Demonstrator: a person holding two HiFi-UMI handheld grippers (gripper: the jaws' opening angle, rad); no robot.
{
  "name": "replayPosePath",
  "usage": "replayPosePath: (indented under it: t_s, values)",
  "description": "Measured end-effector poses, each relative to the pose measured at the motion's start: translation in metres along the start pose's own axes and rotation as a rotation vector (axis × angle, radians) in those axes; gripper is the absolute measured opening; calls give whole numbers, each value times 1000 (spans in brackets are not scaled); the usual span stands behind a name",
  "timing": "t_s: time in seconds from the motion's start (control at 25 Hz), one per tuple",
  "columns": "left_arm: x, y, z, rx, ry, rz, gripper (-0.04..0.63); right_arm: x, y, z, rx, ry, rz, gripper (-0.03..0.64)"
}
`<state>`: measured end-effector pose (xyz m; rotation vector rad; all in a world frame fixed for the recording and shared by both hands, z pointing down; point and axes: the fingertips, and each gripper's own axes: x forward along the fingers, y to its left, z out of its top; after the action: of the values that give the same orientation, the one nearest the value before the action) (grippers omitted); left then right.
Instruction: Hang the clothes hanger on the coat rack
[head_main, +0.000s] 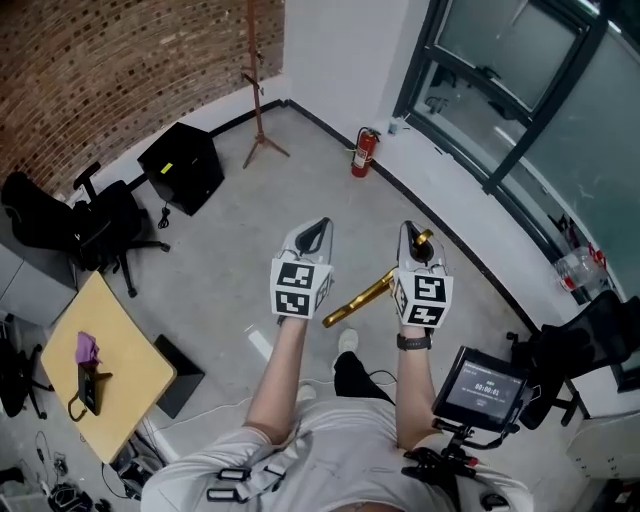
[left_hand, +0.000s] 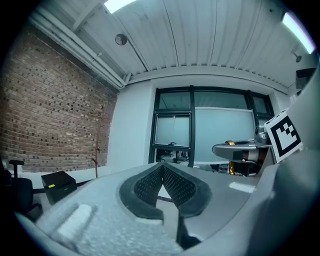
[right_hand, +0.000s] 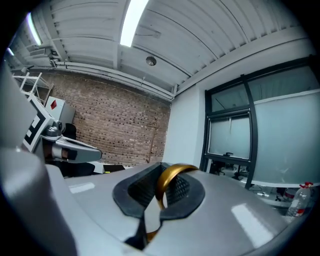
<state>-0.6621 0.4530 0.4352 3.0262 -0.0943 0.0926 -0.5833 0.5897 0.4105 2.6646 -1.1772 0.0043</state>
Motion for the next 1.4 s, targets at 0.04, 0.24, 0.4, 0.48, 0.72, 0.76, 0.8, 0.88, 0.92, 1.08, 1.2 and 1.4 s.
replayPosePath:
  t_s: [0.04, 0.24, 0.4, 0.48, 0.72, 0.76, 0.8, 0.88, 0.92, 1.08, 1.2, 1.4]
  values:
    - [6, 8, -3, 6, 6, 12, 0, 11, -1, -3, 6, 1, 7, 3]
    - [45, 60, 6, 51, 6, 95, 0, 87, -5, -4, 49, -40, 60, 3]
    - [97, 78, 36, 119, -9, 114, 0, 145, -40, 13, 68, -80, 69, 5]
    - [120, 86, 53, 140, -28, 138, 0, 170, -61, 26, 75, -111, 71, 5]
    - [199, 100, 70, 172, -22, 177, 0, 240, -109, 33, 126, -154, 129, 9]
    - [211, 99, 66, 185, -9, 174, 0, 250, -115, 29, 132, -152, 138, 11]
    - [222, 98, 59, 194, 10, 174, 0, 260, -122, 22, 137, -146, 145, 11]
    - [236, 104, 48, 193, 50, 191, 0, 276, -128, 11, 146, -127, 168, 11]
    - [238, 112, 45, 185, 64, 208, 0, 282, -126, 9, 151, -119, 187, 11]
    - [251, 136, 49, 167, 59, 243, 0, 302, -117, 4, 174, -122, 233, 9]
    - [286, 139, 43, 142, 39, 211, 0, 324, -126, -9, 164, -114, 240, 6]
    - [387, 136, 34, 84, 20, 87, 0, 389, -171, -35, 120, -74, 210, 6]
